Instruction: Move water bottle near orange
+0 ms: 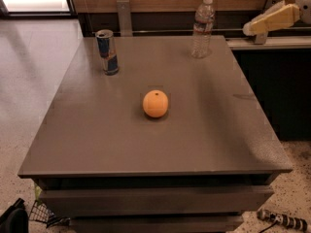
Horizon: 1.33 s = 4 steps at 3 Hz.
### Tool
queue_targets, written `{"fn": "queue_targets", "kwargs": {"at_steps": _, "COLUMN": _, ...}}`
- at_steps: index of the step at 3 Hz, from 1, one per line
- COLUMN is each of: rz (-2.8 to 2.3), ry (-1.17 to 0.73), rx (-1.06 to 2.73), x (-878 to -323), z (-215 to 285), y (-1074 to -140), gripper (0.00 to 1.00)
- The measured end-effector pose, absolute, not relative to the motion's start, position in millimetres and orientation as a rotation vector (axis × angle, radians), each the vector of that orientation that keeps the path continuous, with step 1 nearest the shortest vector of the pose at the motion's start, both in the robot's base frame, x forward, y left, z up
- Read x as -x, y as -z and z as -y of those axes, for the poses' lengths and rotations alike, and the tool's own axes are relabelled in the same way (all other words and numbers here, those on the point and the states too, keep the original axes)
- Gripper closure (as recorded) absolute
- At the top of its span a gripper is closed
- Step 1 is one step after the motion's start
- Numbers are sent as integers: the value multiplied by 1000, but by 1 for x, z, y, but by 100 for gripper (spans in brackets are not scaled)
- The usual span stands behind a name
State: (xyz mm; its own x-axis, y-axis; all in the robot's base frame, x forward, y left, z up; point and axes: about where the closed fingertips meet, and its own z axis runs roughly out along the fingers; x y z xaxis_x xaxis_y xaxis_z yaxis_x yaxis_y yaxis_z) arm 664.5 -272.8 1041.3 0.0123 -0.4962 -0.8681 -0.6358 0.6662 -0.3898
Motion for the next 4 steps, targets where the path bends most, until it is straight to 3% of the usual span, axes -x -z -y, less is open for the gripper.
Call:
{"fn": "queue_targets", "kwargs": {"at_steps": 2, "rz": -1623, "ry": -241, "rx": 809, "x": -678, "z": 269, "y": -1018, "gripper": 0}}
{"fn": "queue_targets", "kwargs": {"at_steps": 4, "rz": -1678, "ry": -325, "rx": 769, "x": -759, "z": 244, "y": -968, "gripper": 0}}
